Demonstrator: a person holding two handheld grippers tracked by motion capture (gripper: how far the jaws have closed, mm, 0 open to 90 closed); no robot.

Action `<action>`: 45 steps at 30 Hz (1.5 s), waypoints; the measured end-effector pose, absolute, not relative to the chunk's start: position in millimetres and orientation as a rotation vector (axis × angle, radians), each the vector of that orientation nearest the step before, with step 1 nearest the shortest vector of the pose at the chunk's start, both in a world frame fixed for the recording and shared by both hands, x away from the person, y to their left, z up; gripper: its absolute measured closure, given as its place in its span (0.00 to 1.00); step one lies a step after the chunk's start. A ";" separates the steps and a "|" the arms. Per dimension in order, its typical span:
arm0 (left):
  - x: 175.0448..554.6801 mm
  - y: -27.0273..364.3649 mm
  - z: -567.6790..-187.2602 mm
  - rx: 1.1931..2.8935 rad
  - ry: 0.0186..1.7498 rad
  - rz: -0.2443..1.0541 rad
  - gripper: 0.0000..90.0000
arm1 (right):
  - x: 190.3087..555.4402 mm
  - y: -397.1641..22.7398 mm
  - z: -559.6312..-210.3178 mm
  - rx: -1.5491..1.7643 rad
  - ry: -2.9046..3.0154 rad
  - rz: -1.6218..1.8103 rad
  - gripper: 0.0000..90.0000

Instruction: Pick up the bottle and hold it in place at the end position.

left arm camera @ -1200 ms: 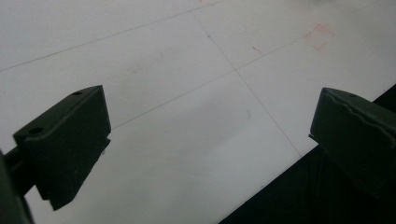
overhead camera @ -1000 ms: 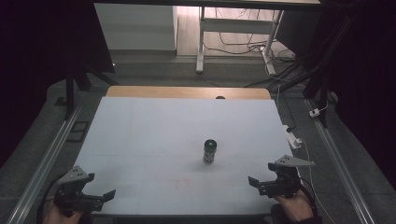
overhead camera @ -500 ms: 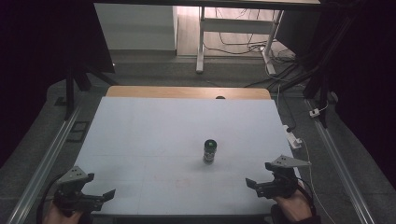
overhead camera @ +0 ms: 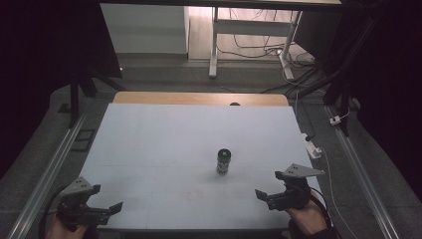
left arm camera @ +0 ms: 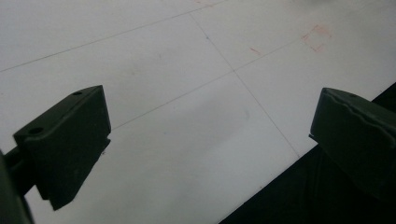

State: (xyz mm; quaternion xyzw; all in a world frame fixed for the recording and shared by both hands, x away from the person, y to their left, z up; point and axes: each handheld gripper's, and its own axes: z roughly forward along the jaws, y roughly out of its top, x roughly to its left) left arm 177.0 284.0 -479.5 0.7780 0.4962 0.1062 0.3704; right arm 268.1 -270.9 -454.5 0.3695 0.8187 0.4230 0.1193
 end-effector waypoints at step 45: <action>178.4 283.2 -479.9 2.011 1.261 0.255 0.00 | 325.0 -211.1 -481.6 1.002 2.508 1.218 0.00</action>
